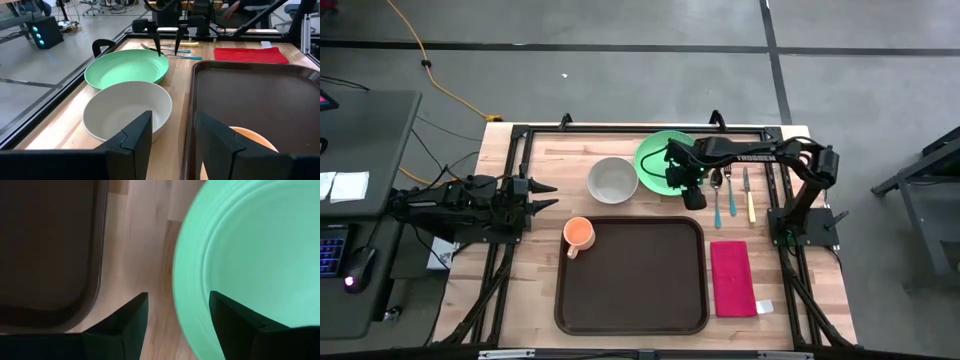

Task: Set up tray
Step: Put the green plate to the middle of the orange cup on the serving tray

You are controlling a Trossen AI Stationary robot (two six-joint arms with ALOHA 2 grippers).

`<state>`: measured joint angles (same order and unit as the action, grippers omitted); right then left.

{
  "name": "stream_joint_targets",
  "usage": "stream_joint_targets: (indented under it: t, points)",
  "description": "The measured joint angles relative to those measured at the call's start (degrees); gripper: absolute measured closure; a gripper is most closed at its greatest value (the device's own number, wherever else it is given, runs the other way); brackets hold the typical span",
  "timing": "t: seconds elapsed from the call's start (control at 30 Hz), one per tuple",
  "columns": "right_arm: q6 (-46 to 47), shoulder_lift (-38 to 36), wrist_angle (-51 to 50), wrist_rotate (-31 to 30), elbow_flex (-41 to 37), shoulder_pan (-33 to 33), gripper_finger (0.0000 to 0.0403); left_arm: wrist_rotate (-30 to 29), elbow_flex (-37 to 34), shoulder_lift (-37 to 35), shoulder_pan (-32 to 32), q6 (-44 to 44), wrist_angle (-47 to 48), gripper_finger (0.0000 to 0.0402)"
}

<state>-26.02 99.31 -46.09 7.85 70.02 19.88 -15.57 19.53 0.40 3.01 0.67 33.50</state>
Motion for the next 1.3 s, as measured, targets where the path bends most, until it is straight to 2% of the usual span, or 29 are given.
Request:
stream_joint_targets:
  t: [0.43,0.57,0.97,1.1,1.3]
  points:
    - [0.0,4.2,0.1,-1.0,0.0,0.0,0.0212,0.0,0.0,0.0,0.0,-0.1,0.0,0.0222]
    - [-0.2,4.3,0.5,-2.5,0.0,0.1,0.0212,0.0,0.0,0.0,0.0,-0.2,0.0,0.0222]
    - [0.0,4.4,0.8,-1.2,-1.1,1.2,0.0212,0.0,0.0,0.0,0.0,-0.2,0.0,0.0222]
    - [0.0,4.5,1.1,-3.8,-2.8,1.1,0.0212,0.0,0.0,0.0,0.0,-0.2,0.0,0.0222]
    - [0.1,4.5,3.0,-4.4,-2.8,1.2,0.0212,-0.1,0.0,0.0,0.0,-0.2,0.0,0.0222]
